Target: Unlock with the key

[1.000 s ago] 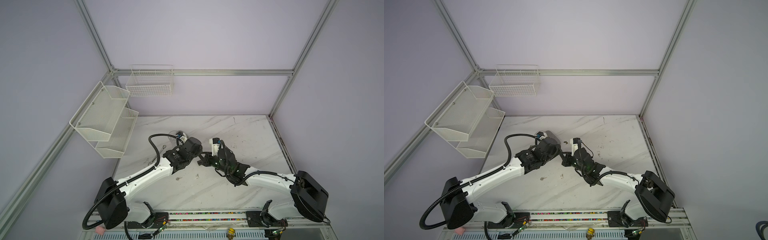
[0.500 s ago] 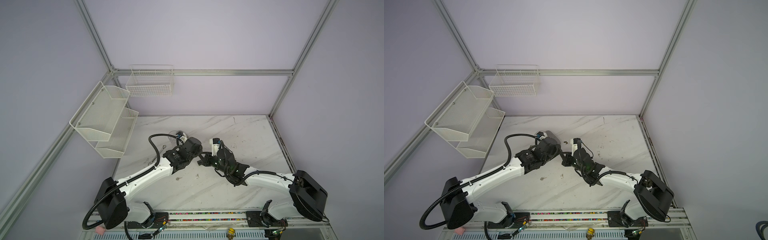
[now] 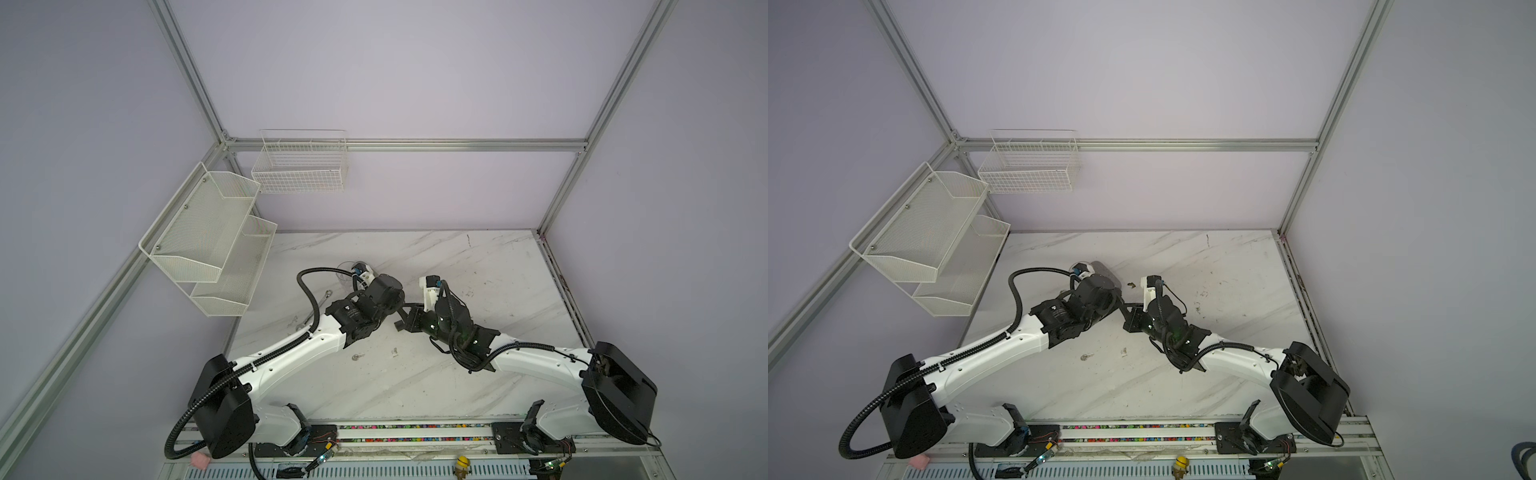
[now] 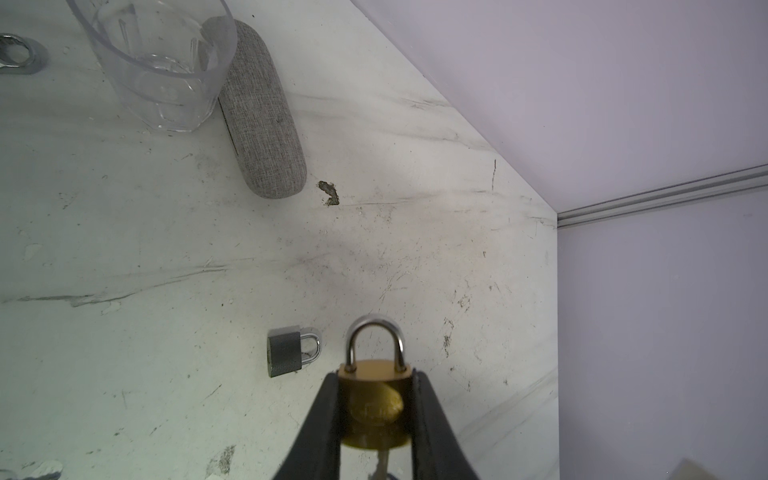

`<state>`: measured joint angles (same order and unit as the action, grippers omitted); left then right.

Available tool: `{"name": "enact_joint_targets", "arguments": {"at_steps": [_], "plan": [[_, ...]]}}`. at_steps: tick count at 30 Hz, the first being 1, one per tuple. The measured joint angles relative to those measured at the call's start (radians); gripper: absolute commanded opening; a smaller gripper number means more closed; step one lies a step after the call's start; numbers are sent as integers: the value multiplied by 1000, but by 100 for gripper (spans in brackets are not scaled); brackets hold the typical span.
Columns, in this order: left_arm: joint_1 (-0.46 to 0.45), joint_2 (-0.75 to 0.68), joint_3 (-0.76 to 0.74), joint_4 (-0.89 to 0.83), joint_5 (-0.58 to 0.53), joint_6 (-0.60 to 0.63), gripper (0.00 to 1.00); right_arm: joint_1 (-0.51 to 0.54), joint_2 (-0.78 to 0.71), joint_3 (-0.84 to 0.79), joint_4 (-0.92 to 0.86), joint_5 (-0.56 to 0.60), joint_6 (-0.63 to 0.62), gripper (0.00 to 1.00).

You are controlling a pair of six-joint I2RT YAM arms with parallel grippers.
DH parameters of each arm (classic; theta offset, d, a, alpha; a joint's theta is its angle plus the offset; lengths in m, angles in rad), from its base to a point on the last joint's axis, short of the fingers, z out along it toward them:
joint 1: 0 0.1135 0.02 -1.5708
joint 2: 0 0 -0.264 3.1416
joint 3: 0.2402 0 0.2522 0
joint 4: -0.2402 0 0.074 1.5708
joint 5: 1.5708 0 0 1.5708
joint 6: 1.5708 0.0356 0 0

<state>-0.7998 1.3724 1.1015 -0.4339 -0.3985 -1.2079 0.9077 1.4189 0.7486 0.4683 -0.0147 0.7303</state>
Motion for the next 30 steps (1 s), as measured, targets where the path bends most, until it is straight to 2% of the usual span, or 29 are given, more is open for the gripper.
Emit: {"name": "enact_joint_targets", "arguments": {"at_steps": [15, 22, 30], "plan": [[-6, -6, 0, 9, -6, 0, 0, -5, 6, 45, -62, 15, -7, 0], [-15, -6, 0, 26, -5, 0, 0, -3, -34, 67, -143, 50, -53, 0], [-19, -39, 0, 24, -8, -5, 0, -10, -54, 87, -173, 18, -93, 0]]}}
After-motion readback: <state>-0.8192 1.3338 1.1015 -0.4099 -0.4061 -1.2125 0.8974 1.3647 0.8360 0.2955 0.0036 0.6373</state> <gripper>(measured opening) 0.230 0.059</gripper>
